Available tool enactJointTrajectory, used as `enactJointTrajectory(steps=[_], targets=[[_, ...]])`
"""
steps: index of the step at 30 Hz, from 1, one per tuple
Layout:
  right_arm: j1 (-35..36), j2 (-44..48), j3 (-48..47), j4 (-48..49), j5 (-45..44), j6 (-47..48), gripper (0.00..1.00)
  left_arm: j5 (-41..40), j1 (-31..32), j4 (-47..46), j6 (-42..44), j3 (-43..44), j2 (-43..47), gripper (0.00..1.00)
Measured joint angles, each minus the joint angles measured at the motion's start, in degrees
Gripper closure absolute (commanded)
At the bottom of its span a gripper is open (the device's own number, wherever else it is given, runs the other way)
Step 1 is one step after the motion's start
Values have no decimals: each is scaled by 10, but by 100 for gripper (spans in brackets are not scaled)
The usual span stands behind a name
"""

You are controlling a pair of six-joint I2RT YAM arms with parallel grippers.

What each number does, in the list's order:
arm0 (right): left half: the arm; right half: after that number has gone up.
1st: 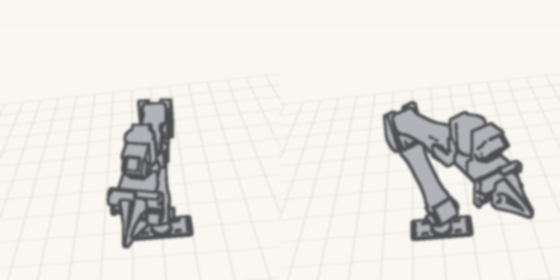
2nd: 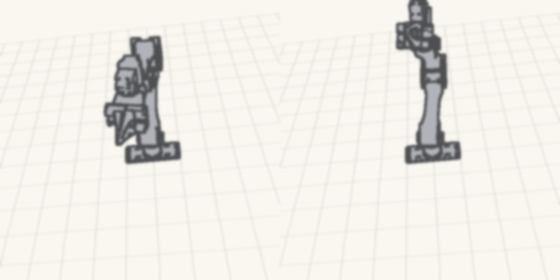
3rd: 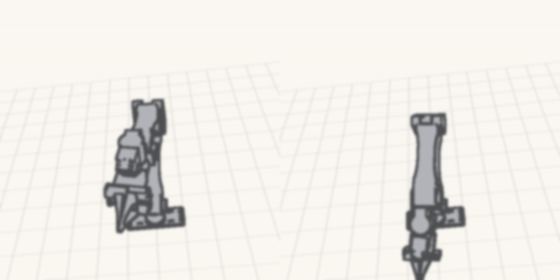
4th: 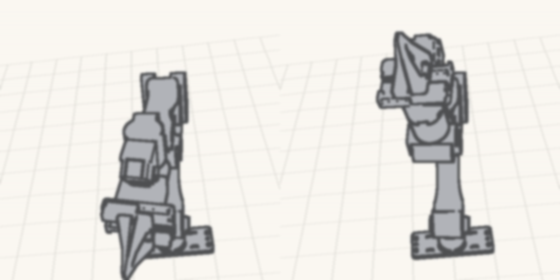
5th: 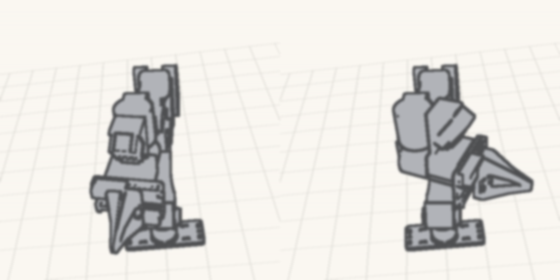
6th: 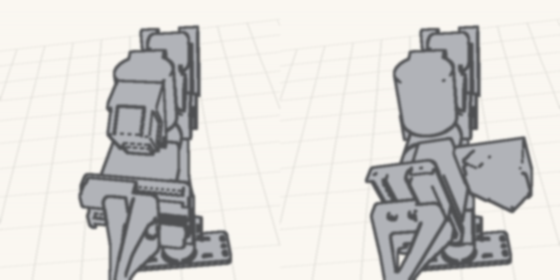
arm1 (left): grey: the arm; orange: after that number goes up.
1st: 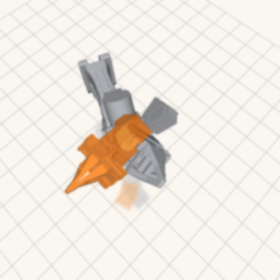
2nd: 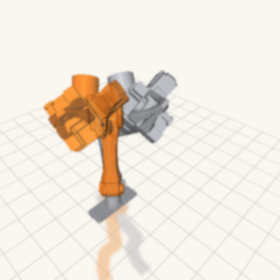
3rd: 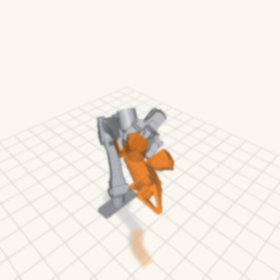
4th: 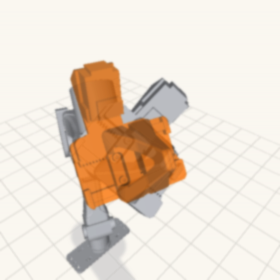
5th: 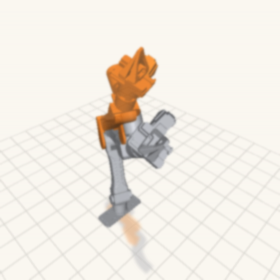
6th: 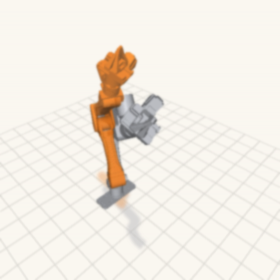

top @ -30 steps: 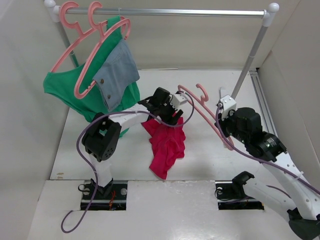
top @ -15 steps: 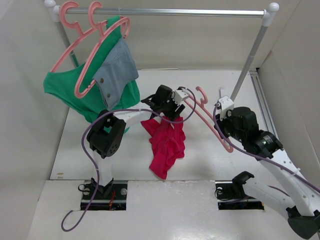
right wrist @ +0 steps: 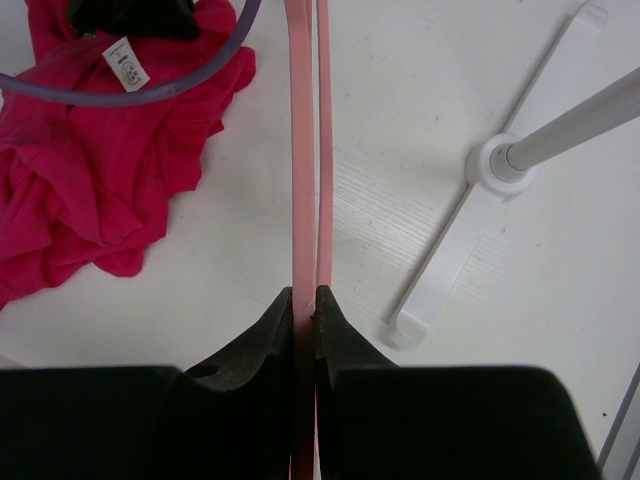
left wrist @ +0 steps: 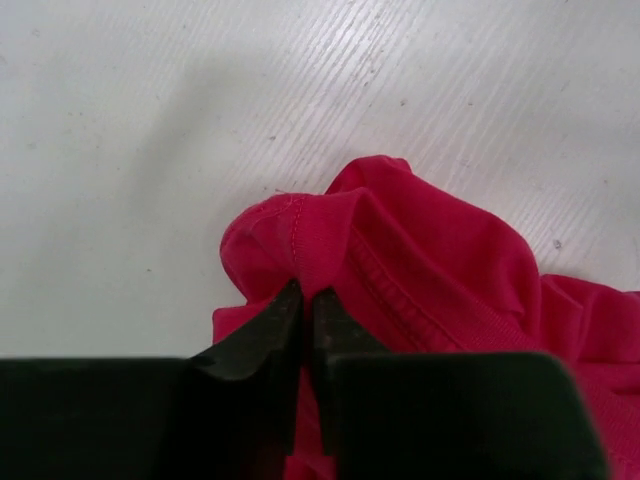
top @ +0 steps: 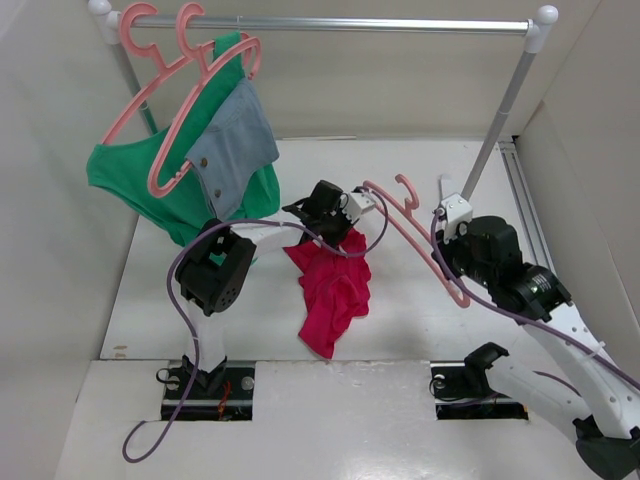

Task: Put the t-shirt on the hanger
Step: Place tshirt on hanger

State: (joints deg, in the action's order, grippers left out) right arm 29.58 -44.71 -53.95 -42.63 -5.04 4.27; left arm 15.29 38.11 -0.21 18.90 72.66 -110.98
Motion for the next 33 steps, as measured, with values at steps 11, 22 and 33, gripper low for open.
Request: enactJointTrajectory(steps=[11, 22, 33], targets=[[-5, -2, -44, -76, 100, -2, 100, -18, -8, 53, -3, 40, 1, 100], [-8, 10, -63, -130, 177, -52, 100, -53, -12, 86, -20, 58, 4, 100], [-9, 37, -25, -129, 254, -101, 100, -70, -16, 101, -36, 83, 11, 100]])
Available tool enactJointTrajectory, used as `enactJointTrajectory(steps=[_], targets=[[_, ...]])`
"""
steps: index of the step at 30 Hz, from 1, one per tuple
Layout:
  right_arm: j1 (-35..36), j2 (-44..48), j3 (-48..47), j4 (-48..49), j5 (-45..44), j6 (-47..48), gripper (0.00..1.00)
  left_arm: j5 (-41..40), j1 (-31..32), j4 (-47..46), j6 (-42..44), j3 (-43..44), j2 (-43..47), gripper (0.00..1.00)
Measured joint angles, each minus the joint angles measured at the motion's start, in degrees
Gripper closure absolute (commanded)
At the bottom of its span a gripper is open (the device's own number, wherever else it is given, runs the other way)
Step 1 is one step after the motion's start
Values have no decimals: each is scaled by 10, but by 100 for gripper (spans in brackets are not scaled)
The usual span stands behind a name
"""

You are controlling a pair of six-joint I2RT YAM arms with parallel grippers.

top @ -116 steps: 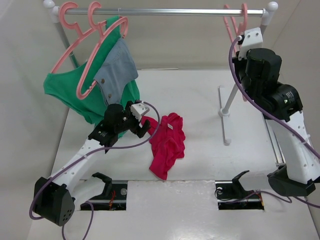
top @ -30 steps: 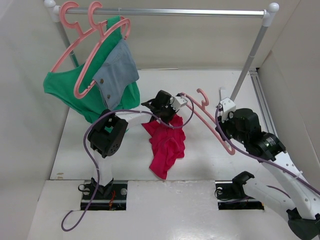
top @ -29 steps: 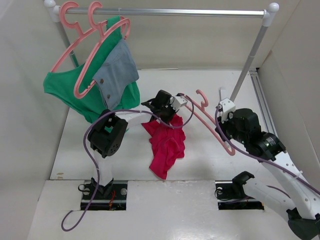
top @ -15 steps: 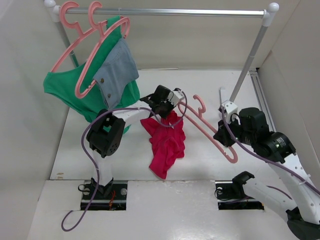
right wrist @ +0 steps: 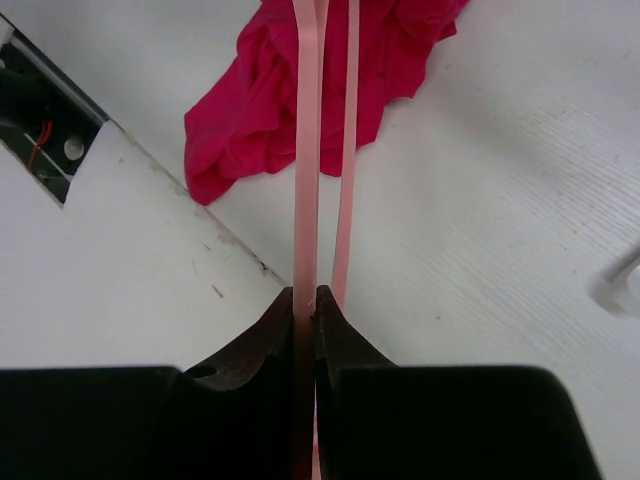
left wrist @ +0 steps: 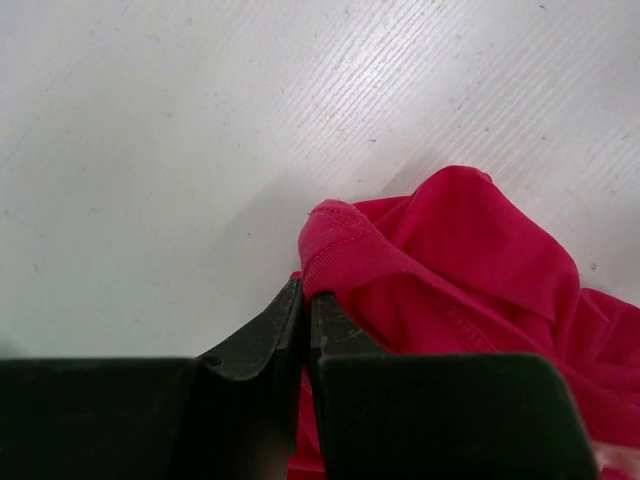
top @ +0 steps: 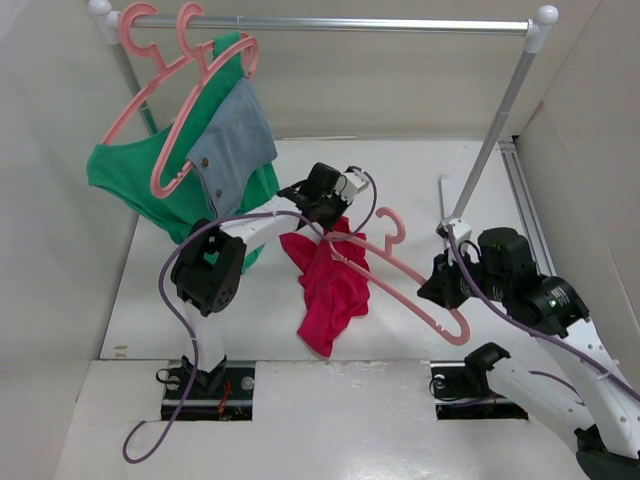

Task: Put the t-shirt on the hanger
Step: Place tshirt on hanger

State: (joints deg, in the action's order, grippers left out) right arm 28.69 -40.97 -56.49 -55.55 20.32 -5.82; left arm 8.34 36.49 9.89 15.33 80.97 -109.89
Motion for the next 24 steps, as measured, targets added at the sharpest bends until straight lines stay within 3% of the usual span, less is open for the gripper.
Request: enactJointTrajectory(steps=[8, 24], targets=[[0, 12, 50, 42, 4, -40, 100, 19, -2, 49, -16, 46, 4, 100], [3, -14, 6, 41, -94, -60, 100, 26, -1, 118, -5, 86, 58, 100]])
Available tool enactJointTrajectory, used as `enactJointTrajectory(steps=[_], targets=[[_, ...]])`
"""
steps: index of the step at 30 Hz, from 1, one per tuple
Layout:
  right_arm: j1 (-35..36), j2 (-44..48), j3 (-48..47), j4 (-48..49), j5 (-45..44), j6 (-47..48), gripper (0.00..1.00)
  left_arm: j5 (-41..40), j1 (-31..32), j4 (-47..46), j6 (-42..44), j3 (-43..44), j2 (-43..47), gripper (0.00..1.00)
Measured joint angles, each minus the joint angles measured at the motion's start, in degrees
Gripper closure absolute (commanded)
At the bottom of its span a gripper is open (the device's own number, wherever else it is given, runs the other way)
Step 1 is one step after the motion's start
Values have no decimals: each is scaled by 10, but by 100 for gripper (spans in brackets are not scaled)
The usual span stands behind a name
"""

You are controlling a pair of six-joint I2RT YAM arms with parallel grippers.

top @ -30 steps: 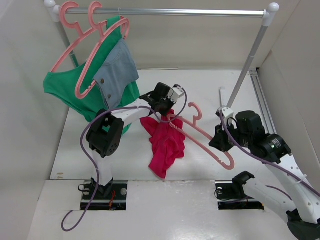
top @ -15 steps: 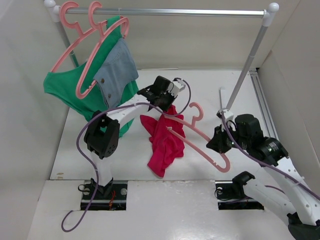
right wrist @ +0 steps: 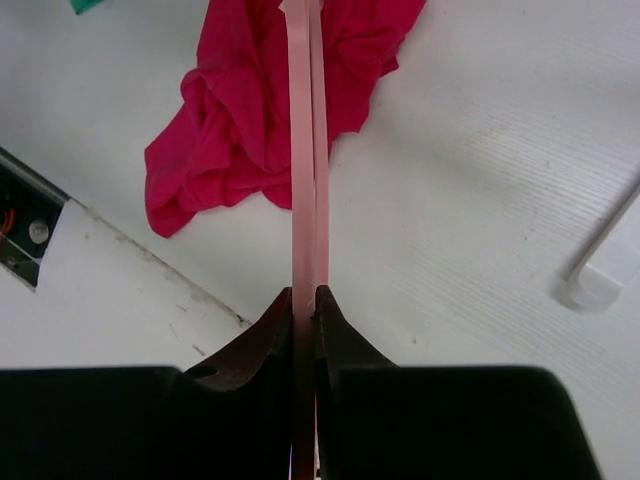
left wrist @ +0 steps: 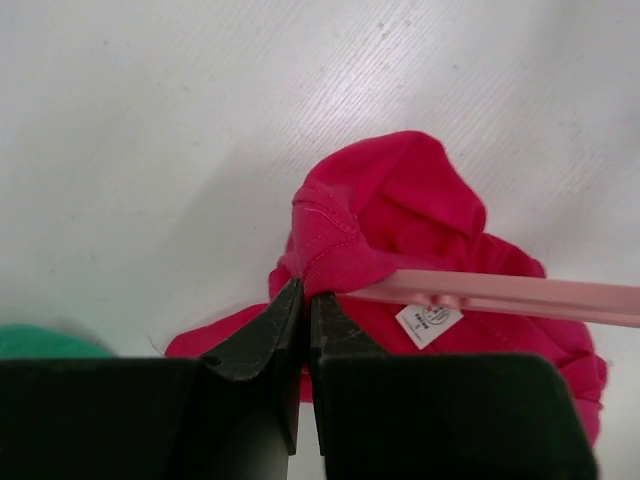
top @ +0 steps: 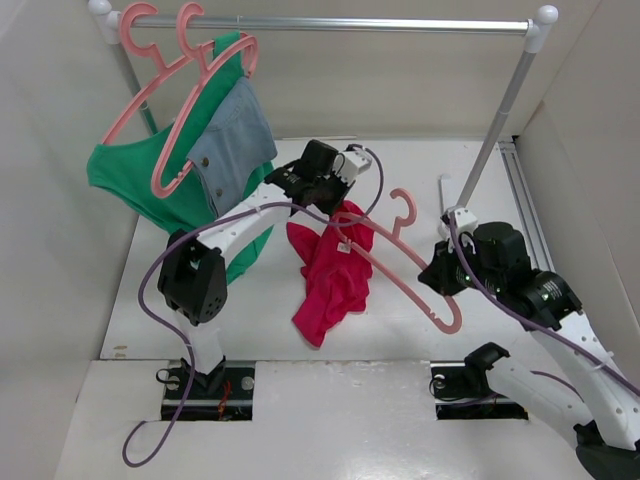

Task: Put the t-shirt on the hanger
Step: Place tshirt on hanger

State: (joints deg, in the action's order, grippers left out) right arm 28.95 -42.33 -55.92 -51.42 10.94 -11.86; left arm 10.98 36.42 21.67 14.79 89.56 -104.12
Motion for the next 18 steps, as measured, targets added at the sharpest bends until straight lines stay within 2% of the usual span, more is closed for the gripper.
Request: enactJointTrajectory(steps=[5, 10, 13, 18], targets=[[0, -10, 15, 63, -13, -16, 100, 42, 9, 43, -33, 94, -1, 100], [0, -13, -3, 104, -80, -28, 100, 68, 14, 57, -72, 205, 0, 100], [0, -13, -18, 141, -113, -26, 100, 83, 14, 60, -87, 225, 1, 100], [0, -32, -25, 228, -119, 7, 100, 113, 16, 70, -110, 238, 2, 100]])
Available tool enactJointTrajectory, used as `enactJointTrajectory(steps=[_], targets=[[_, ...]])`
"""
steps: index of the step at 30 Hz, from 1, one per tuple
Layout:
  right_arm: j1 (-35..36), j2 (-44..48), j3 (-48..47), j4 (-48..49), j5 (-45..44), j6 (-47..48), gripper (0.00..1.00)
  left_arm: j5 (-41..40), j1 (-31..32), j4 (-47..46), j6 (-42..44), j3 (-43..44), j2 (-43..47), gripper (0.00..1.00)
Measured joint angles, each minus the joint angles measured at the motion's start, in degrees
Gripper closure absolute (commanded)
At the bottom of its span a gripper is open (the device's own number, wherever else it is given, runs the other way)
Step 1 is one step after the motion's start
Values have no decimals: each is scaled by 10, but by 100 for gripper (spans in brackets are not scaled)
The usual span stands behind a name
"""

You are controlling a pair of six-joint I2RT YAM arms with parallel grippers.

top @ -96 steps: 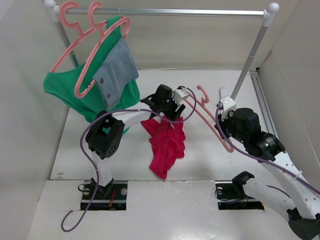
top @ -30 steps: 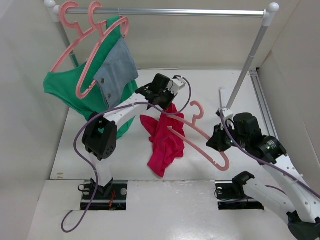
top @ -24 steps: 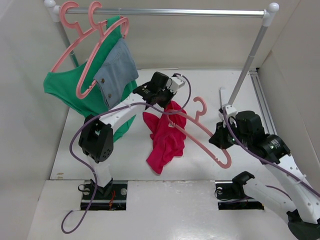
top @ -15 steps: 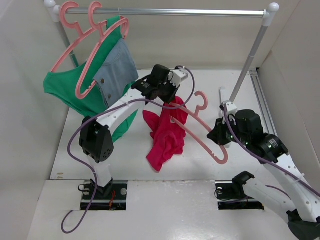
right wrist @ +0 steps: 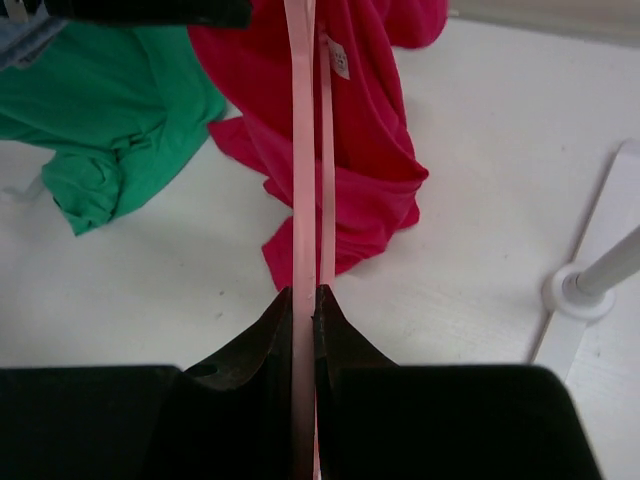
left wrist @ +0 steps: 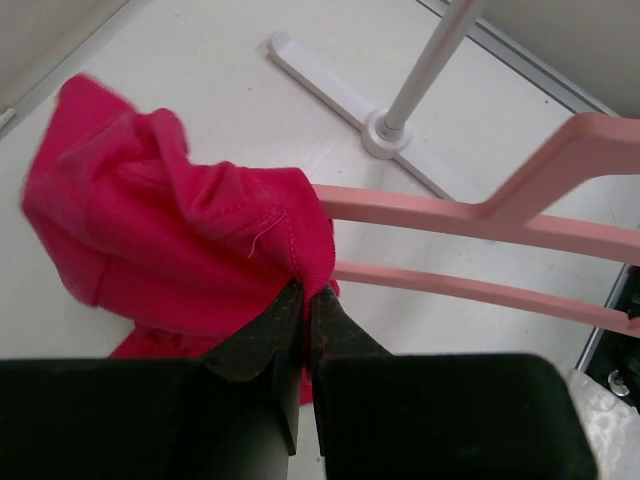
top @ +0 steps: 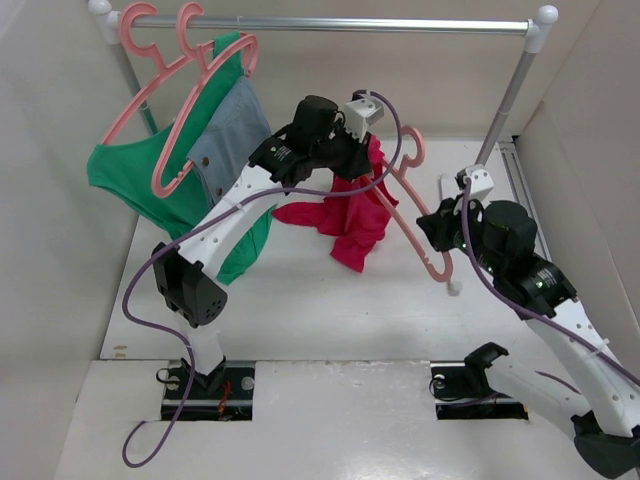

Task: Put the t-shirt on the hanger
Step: Place tshirt on hanger

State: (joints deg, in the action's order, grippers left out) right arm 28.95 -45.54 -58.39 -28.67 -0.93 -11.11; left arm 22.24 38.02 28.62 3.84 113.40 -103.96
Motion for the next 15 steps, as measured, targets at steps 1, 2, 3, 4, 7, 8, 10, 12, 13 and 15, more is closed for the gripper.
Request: enactJointTrajectory(steps=[1, 2, 3, 4, 7, 8, 10, 12, 13, 15], targets=[[0, -6, 0, 14, 1, 9, 100, 3, 2, 1, -1, 0, 2, 100], [0, -12, 0, 28, 3, 20, 100, 9, 3, 3, -2, 0, 3, 100], [0, -15, 0, 39, 5, 30, 100, 16, 5, 5, -1, 0, 5, 100], [0, -18, 0, 48, 7, 40, 100, 23, 6, 7, 0, 0, 8, 100], [0, -22, 0, 75, 13, 70, 100, 54, 12, 12, 13, 0, 21, 100], [0, -24, 0, 82, 15, 78, 100, 67, 16, 14, 18, 2, 26, 100], [0, -28, 0, 101, 18, 95, 100, 93, 27, 17, 30, 11, 34, 100], [0, -30, 4, 122, 25, 109, 100, 114, 37, 20, 43, 22, 40, 100], [0, -29, 10, 132, 30, 116, 100, 121, 41, 23, 53, 28, 43, 100], [-5, -26, 25, 151, 49, 127, 100, 130, 44, 29, 72, 42, 45, 100]])
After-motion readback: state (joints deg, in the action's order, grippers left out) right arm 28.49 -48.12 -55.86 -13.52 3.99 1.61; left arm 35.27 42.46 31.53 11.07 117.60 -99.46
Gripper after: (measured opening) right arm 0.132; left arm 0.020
